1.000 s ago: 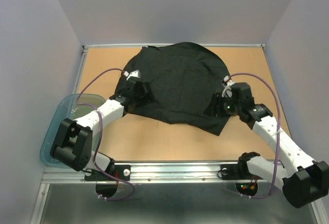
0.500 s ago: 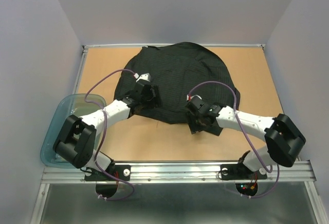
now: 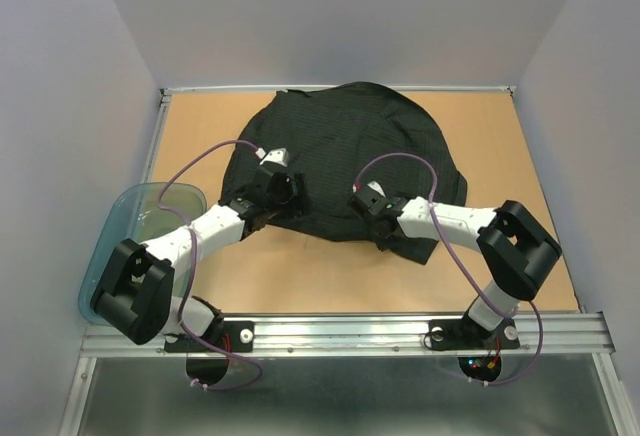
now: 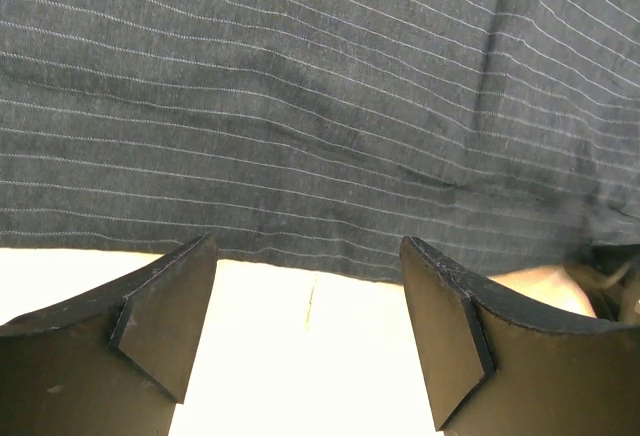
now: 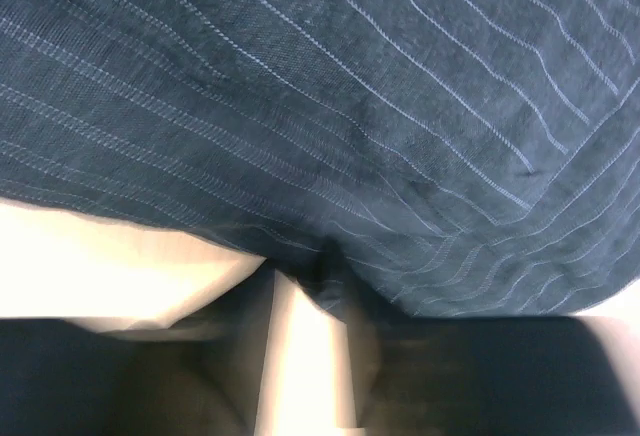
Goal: Fold and stack the long sleeve shirts
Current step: Flatten the shirt out
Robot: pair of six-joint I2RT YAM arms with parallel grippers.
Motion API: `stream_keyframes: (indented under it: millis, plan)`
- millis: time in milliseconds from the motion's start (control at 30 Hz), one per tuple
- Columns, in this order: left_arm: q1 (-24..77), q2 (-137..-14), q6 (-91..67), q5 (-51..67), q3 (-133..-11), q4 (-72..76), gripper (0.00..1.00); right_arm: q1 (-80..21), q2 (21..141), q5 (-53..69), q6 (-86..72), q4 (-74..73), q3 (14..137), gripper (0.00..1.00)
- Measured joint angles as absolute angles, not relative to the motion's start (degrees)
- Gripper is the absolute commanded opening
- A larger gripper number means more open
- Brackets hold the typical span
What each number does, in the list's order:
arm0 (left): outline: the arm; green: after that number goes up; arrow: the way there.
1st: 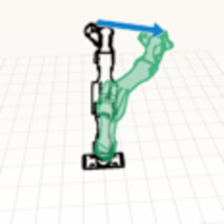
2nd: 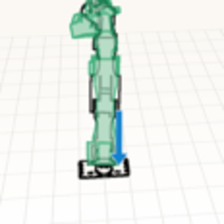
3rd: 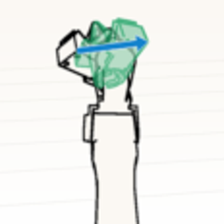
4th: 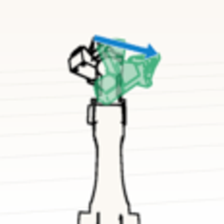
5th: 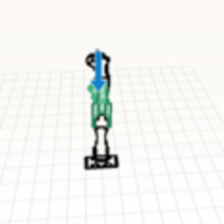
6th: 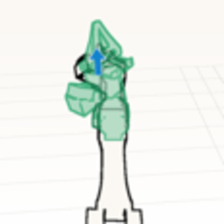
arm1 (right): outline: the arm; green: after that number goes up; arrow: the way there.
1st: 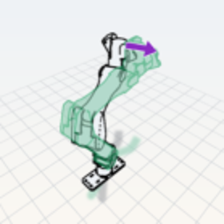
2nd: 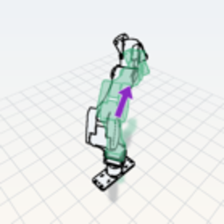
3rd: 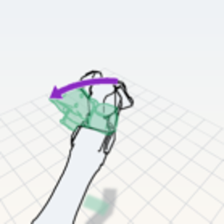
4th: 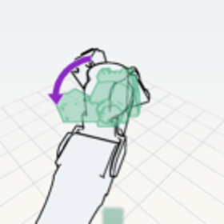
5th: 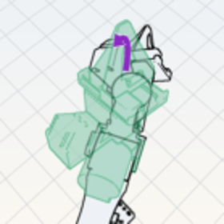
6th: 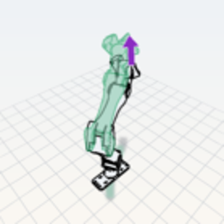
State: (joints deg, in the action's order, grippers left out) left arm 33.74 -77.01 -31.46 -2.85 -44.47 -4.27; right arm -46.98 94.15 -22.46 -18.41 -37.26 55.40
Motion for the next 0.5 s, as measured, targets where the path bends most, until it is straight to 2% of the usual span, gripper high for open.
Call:
stream_keyframes:
  millis: [33,200,500]
  plan:
    - [33.78,-76.79,-31.31,-2.79,-44.27,-4.19,0.86,-46.98,94.41,-22.46,-18.13,-37.17,55.44,0.01]
    - [36.25,-74.11,-29.32,-2.07,-42.24,-2.28,0.89,-46.96,94.43,-21.74,-16.14,-39.0,58.08,0.01]
    - [43.35,-68.75,-25.98,0.95,-35.38,13.15,0.89,-40.84,93.34,-13.28,-12.75,-42.65,73.89,0.01]
